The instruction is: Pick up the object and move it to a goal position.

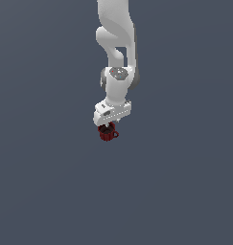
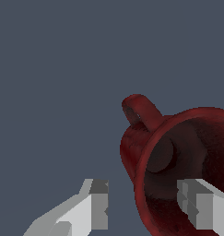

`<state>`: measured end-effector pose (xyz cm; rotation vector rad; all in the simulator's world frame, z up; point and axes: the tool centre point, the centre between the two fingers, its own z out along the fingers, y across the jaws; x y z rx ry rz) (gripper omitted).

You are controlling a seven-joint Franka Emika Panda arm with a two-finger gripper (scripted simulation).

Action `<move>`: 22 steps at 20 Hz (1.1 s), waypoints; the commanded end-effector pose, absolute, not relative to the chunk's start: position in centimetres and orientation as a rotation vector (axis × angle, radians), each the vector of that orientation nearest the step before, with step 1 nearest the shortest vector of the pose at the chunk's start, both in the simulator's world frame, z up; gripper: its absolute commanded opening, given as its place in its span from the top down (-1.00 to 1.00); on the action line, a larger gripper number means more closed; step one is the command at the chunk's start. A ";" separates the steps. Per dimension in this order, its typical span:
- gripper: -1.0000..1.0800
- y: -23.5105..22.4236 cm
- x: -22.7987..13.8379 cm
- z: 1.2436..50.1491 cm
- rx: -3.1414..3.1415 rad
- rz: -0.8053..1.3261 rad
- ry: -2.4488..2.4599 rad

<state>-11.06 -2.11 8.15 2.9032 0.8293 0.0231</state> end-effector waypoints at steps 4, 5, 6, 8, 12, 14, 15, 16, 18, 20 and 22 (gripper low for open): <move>1.00 -2.2 -11.1 7.7 2.903 0.024 0.831; 1.00 -2.2 -11.1 7.7 2.903 0.024 0.831; 1.00 -2.2 -11.1 7.7 2.903 0.024 0.831; 1.00 -2.2 -11.1 7.7 2.903 0.024 0.831; 1.00 -2.2 -11.1 7.7 2.903 0.024 0.831; 1.00 -2.2 -11.0 7.7 2.903 0.025 0.830; 1.00 -2.1 -11.0 7.8 2.903 0.025 0.830; 1.00 -1.9 -10.9 7.9 2.903 0.025 0.830; 1.00 -1.4 -10.6 8.1 2.903 0.025 0.830; 1.00 -0.6 -10.2 8.5 2.903 0.025 0.830; 1.00 0.5 -9.7 8.9 2.903 0.025 0.830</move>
